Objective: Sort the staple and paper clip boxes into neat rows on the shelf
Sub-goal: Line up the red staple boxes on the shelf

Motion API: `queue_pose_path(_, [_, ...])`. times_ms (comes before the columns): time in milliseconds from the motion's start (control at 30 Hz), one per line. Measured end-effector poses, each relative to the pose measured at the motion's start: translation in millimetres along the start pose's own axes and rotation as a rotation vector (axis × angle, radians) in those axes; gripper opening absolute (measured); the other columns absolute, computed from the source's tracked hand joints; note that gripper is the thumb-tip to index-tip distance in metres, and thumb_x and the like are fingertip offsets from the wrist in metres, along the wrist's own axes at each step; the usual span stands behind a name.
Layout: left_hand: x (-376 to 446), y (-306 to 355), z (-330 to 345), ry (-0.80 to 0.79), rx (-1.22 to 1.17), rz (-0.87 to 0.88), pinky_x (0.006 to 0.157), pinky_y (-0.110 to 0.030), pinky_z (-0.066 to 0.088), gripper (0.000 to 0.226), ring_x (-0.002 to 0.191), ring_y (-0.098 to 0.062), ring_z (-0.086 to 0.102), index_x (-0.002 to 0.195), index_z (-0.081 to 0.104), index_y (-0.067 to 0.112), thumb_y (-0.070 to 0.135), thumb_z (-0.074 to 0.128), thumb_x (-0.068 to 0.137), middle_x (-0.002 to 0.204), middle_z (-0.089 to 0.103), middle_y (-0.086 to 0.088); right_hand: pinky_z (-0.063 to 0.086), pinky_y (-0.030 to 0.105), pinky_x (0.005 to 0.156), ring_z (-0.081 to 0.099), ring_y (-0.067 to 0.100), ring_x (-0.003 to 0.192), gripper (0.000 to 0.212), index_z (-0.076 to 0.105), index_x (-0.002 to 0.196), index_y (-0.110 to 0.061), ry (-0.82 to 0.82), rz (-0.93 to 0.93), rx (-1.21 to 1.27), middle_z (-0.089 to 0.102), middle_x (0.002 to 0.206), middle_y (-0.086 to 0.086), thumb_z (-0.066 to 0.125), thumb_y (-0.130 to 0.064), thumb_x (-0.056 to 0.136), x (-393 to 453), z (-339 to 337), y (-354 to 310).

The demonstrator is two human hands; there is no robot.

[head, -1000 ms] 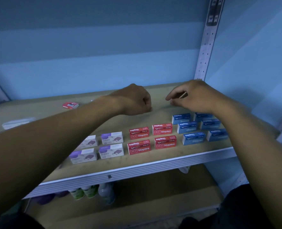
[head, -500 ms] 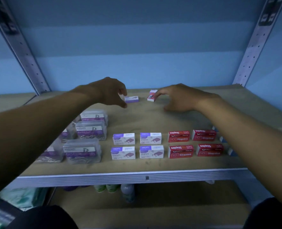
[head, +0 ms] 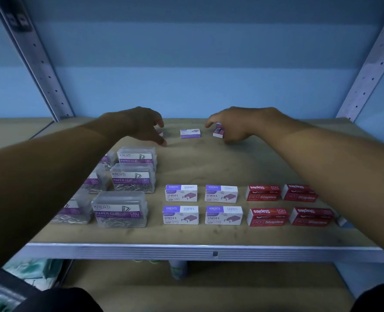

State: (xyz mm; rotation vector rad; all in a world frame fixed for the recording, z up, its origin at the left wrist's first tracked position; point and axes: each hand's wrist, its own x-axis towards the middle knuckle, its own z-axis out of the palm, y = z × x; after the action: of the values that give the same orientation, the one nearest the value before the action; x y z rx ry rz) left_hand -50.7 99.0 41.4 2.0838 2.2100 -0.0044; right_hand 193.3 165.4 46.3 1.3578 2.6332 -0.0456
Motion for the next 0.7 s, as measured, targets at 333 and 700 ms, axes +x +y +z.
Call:
queue_pose_path(333, [0.8, -4.0, 1.0, -0.025, -0.029, 0.088, 0.1, -0.034, 0.045, 0.04, 0.112, -0.02, 0.059, 0.114, 0.072, 0.024, 0.043, 0.077, 0.079, 0.119, 0.067, 0.003, 0.048, 0.036, 0.099, 0.055, 0.023, 0.124, 0.046, 0.064, 0.133, -0.027, 0.034, -0.074, -0.026, 0.057, 0.14, -0.002, 0.052, -0.005, 0.094, 0.1, 3.1, 1.4])
queue_pose_path(700, [-7.4, 6.9, -2.8, 0.04, -0.001, 0.174, 0.095, -0.037, 0.051, 0.033, 0.101, -0.017, 0.061, 0.107, 0.076, 0.024, 0.039, 0.079, 0.077, 0.109, 0.07, 0.004, 0.053, 0.033, 0.084, 0.059, 0.015, 0.097, 0.032, 0.07, 0.112, -0.031, 0.094, -0.038, 0.094, 0.063, 0.108, -0.008, 0.073, -0.025, 0.081, -10.2, 8.5, 18.6])
